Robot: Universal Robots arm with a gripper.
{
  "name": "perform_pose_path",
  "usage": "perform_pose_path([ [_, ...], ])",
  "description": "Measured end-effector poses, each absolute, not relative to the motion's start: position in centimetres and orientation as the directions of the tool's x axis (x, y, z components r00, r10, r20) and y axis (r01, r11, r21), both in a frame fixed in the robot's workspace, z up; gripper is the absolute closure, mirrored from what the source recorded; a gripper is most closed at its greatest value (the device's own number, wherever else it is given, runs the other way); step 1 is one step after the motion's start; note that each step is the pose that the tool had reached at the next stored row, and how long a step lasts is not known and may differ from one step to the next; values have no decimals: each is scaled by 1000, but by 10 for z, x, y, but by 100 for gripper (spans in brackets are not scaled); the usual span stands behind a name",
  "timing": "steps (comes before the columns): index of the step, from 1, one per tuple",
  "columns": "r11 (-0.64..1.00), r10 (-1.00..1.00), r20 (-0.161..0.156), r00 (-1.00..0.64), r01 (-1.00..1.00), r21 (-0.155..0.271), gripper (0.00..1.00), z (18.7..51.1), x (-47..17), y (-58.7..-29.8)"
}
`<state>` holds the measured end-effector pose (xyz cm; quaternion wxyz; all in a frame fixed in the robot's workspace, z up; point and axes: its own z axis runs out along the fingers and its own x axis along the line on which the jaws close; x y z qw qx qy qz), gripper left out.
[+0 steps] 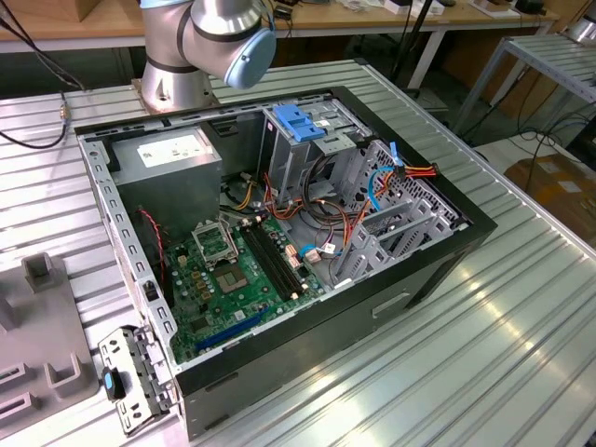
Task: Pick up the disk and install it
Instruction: 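Pick up the disk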
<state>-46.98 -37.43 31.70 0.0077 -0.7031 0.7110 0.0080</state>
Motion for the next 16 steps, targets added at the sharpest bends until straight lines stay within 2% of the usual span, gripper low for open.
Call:
perform_pose_path([
  [16,5,-1000,-24,-5,-1000,0,49,300,-470,-374],
])
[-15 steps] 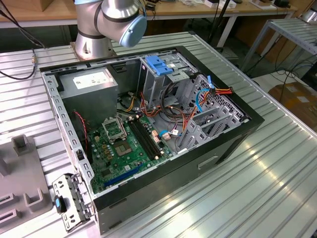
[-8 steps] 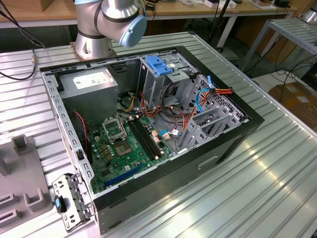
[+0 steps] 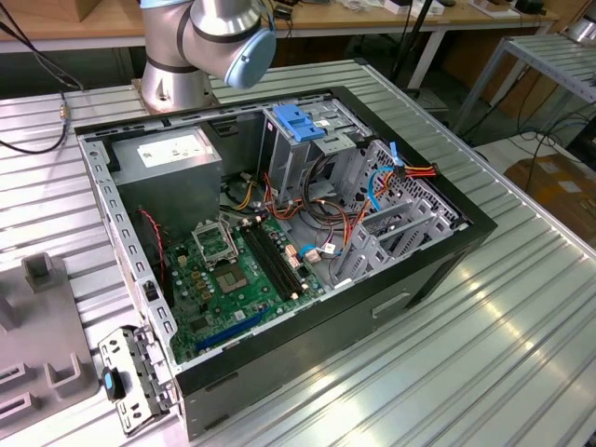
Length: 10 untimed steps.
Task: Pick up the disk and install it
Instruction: 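Pick up the disk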
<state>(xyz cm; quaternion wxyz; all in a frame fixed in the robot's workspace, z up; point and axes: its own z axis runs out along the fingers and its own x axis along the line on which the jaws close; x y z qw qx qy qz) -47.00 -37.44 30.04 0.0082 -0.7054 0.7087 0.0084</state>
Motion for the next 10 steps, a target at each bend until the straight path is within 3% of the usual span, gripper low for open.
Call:
perform_pose_path([
  [10,5,-1000,-24,-5,-1000,0,49,298,-470,-373],
])
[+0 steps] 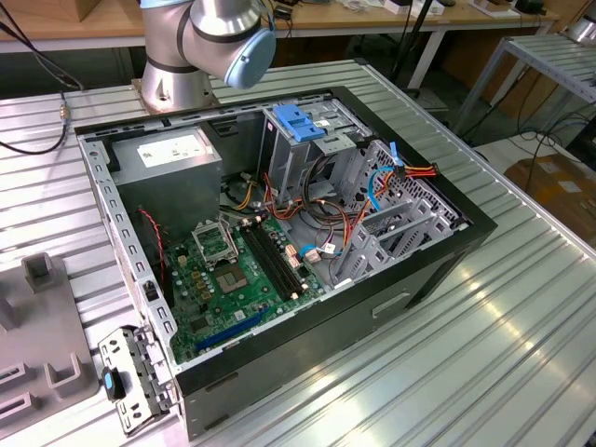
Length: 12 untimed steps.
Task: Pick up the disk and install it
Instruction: 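Pick up the disk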
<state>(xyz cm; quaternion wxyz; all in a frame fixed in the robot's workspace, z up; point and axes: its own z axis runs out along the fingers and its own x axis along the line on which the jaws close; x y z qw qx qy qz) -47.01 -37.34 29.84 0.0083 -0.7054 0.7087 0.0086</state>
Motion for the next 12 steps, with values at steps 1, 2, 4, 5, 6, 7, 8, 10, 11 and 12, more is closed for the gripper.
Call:
perform_pose_path([
  [1,5,-1000,-24,-5,-1000,0,49,298,-470,-373],
  [2,5,-1000,-24,-5,-1000,0,49,298,-470,-373],
  [4,5,-1000,-24,-5,-1000,0,49,298,-470,-373],
  [5,5,-1000,-24,-5,-1000,0,50,298,-470,-373],
  [6,5,-1000,-24,-5,-1000,0,57,298,-470,-373],
  [7,5,-1000,-24,-5,-1000,0,63,298,-470,-373],
  [8,5,-1000,-24,-5,-1000,1,63,297,-470,-373],
  [10,5,-1000,-24,-5,-1000,0,63,297,-470,-373],
  [11,5,-1000,-24,-5,-1000,0,63,297,-470,-373],
  [12,5,-1000,-24,-5,-1000,0,63,297,-470,-373],
])
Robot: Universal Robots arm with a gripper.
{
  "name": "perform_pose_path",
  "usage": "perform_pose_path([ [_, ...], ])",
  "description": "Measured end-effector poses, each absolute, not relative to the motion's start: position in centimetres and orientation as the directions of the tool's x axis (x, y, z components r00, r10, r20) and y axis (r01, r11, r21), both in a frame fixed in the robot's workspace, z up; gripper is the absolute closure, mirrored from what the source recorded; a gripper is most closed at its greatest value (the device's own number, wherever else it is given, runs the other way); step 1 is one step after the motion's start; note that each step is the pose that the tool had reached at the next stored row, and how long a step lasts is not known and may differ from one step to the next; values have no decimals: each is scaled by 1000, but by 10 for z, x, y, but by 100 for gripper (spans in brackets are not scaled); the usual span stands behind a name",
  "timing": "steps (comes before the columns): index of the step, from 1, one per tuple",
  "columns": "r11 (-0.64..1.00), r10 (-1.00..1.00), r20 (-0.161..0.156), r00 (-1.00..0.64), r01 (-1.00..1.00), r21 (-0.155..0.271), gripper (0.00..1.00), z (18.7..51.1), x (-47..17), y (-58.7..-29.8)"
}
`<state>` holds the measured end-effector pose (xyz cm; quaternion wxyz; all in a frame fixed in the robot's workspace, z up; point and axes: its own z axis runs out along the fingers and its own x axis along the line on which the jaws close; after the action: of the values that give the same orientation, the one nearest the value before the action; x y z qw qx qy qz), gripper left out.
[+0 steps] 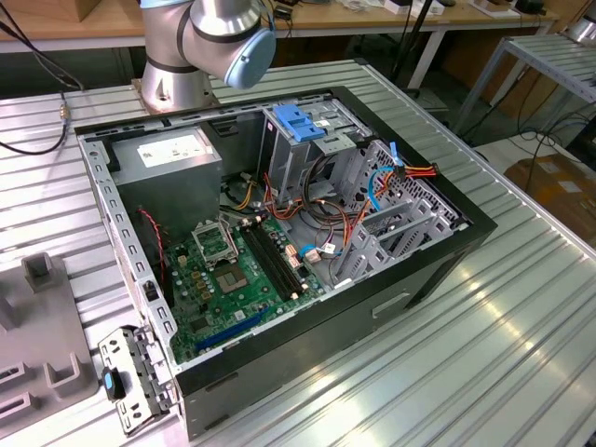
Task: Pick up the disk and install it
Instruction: 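Pick up the disk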
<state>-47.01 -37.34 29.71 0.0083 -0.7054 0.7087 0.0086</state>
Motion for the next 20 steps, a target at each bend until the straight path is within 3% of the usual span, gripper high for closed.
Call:
perform_pose_path([
  [20,9,-1000,-18,-9,-1000,0,63,297,-470,-371],
])
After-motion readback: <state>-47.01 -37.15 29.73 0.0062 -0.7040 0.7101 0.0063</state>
